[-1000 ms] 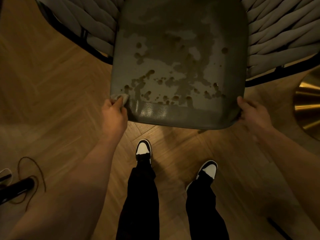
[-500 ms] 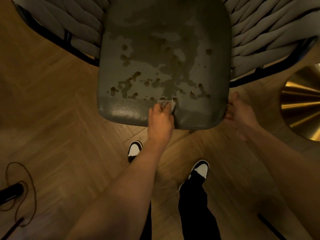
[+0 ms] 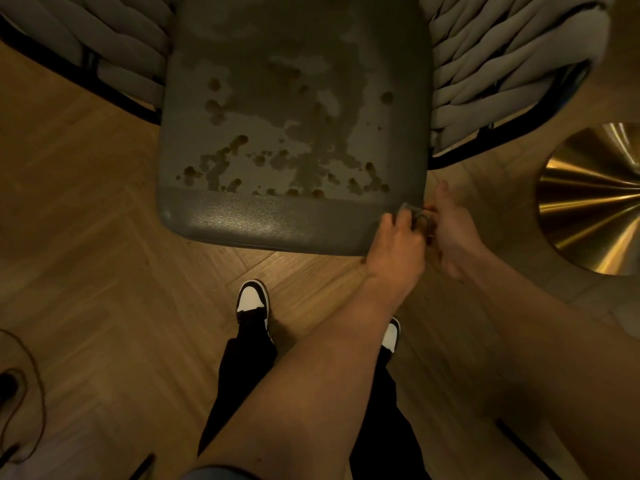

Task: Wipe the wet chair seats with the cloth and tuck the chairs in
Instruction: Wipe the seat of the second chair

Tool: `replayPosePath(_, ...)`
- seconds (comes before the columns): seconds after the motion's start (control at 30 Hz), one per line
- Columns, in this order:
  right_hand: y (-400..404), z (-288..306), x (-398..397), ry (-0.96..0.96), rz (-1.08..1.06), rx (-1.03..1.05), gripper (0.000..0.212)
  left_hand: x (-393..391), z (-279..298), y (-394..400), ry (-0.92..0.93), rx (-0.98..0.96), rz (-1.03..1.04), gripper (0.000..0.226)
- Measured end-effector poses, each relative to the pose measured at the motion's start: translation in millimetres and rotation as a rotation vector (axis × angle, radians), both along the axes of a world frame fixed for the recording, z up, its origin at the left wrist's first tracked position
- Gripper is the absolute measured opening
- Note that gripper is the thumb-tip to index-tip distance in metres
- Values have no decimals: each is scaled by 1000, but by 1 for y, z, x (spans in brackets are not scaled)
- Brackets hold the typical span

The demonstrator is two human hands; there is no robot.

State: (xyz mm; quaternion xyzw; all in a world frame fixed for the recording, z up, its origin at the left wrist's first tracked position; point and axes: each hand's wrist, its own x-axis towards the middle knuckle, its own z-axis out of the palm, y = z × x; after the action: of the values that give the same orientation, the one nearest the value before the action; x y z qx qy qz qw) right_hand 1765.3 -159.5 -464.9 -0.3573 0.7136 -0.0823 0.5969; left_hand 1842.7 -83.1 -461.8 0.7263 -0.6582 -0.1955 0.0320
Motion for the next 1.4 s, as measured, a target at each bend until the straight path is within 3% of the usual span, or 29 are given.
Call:
replayPosePath(0.17, 4, -3, -4, 27, 17, -41, 89, 4, -15, 18, -96, 0, -7, 52)
replayPosePath(0.3, 8, -9, -10, 48, 89, -84, 101, 14, -11, 21, -106, 33, -45, 50)
replayPosePath(0.47, 5, -9, -9, 72, 150, -134, 79, 42, -9, 25, -108, -21, -36, 50)
replayPosePath(0.6, 4, 0, 3, 120, 244, -162, 70, 78, -3, 37, -144, 96, 35, 65)
replayPosePath(0.87, 4, 7, 17, 245, 377, -181, 61, 157, -3, 76, -315, 36, 205, 63)
replayPosePath(1.2, -5, 6, 26, 317, 380, -214, 62, 245, -6, 109, -264, 75, 445, 59)
replayPosePath(1.4, -2, 6, 29, 337, 374, -214, 62, 301, -17, 122, -280, 5, 555, 57)
